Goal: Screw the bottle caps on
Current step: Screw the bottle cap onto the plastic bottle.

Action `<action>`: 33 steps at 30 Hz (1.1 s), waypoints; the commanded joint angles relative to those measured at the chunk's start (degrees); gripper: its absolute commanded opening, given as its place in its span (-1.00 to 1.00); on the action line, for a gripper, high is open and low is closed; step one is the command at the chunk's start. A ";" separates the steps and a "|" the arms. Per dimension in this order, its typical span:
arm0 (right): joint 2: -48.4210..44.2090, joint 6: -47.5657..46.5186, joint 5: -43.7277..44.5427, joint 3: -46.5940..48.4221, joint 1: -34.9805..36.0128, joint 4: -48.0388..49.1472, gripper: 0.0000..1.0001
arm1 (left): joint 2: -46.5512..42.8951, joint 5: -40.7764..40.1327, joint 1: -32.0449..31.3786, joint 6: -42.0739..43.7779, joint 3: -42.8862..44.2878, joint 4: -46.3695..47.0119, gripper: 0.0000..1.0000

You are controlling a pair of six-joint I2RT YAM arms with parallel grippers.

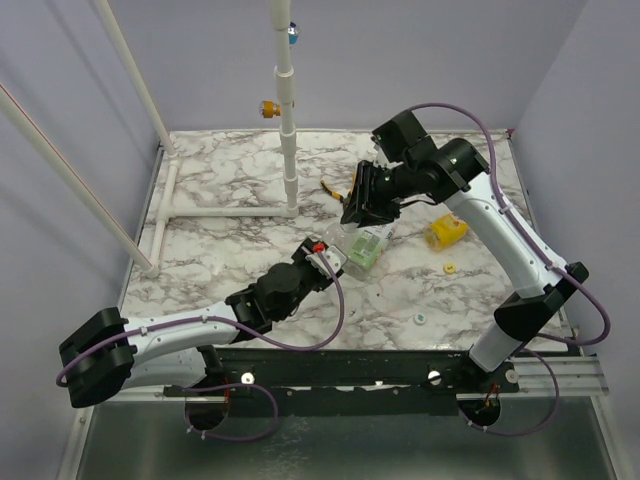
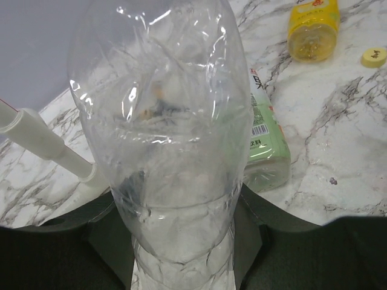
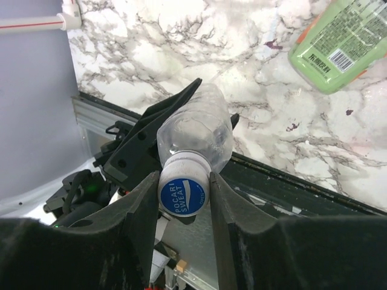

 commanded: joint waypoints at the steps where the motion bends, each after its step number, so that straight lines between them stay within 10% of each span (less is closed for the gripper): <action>1: 2.65 -0.98 4.64 1.74 0.44 -0.48 -0.20 | 0.04 3.60 -0.35 -1.74 1.51 10.69 -1.00; 33: 1.27 -4.81 10.91 11.10 1.19 1.27 0.44 | 2.59 6.89 2.41 -5.93 0.77 11.12 -1.00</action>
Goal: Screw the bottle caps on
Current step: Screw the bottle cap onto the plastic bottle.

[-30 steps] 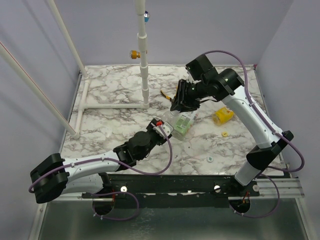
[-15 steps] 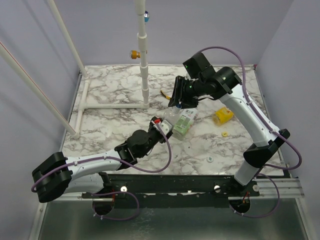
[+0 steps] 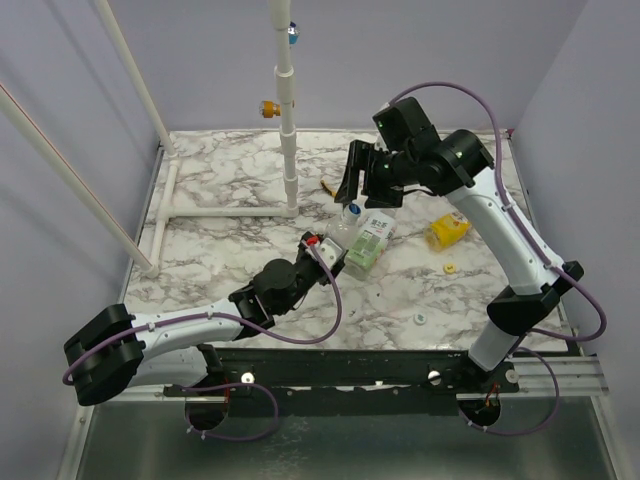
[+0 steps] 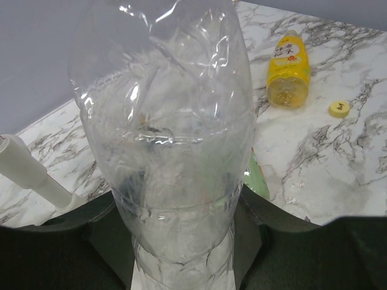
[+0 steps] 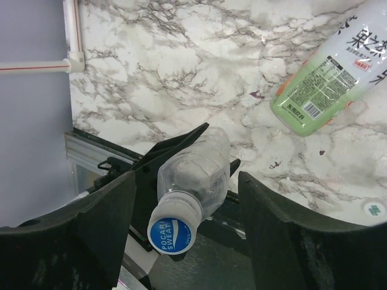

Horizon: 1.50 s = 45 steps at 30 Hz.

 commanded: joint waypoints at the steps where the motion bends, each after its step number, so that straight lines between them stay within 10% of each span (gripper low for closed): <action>1: -2.30 -2.91 2.31 1.76 0.38 2.92 0.45 | -0.10 2.25 0.35 -1.67 0.53 1.96 -1.00; 20: -23.25 -21.50 -9.36 -29.18 1.63 37.36 0.41 | -5.95 6.64 0.53 -8.61 0.55 -5.03 -1.00; 45: -25.37 -22.57 -12.10 -36.30 1.63 40.60 0.15 | -7.07 8.10 1.75 -9.46 3.13 -8.49 -1.00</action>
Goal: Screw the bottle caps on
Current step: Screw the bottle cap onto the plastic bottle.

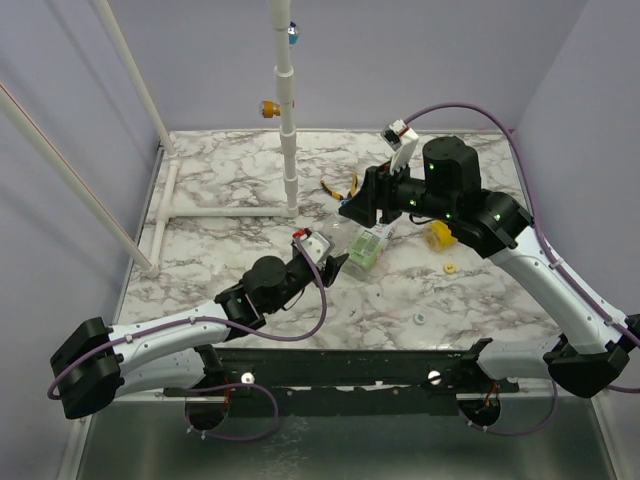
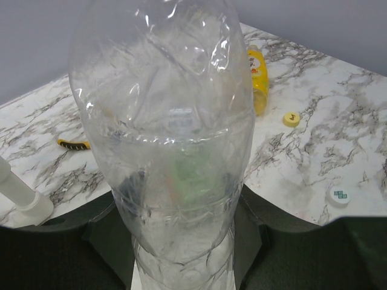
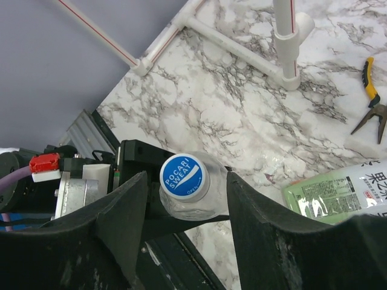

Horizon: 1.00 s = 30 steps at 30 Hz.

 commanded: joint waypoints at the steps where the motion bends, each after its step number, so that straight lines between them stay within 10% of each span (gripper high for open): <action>1: -0.01 -0.47 -0.93 -0.54 0.25 2.41 0.12 | -0.43 2.37 0.70 -0.24 1.97 -0.43 -1.00; 30: 3.00 -0.59 2.54 0.91 0.84 -2.09 -0.42 | 1.18 5.62 2.75 0.61 4.76 -3.75 -1.00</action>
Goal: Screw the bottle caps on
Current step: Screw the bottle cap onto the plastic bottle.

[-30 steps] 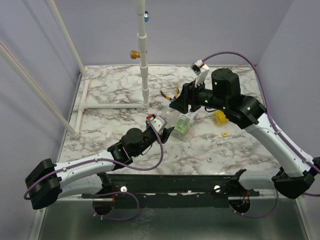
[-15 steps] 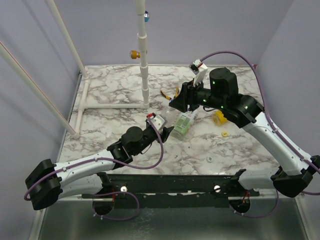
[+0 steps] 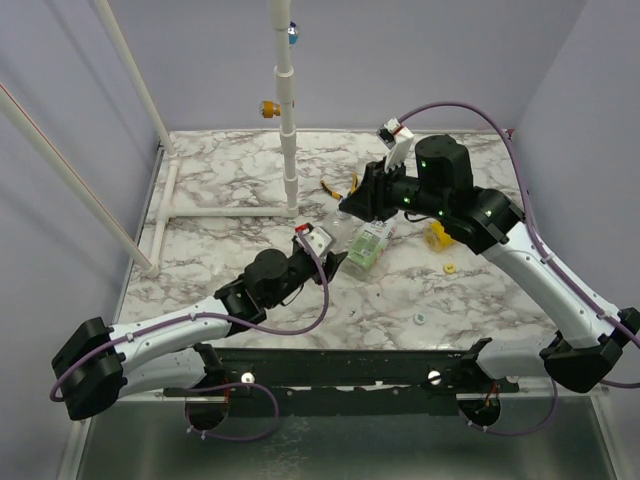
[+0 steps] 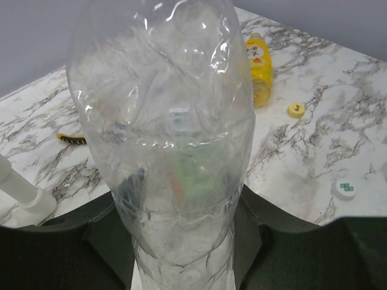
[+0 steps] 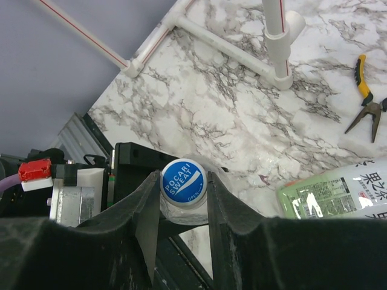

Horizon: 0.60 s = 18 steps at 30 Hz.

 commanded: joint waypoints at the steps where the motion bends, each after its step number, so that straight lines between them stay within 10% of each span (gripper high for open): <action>1: 1.42 -0.89 2.69 0.98 0.90 -3.86 -0.43 | 0.46 2.99 0.61 0.81 3.28 -1.13 -1.00; 18: 5.30 3.63 16.50 2.30 5.14 -9.15 -0.55 | 5.03 1.14 1.12 3.26 9.99 -2.02 -1.00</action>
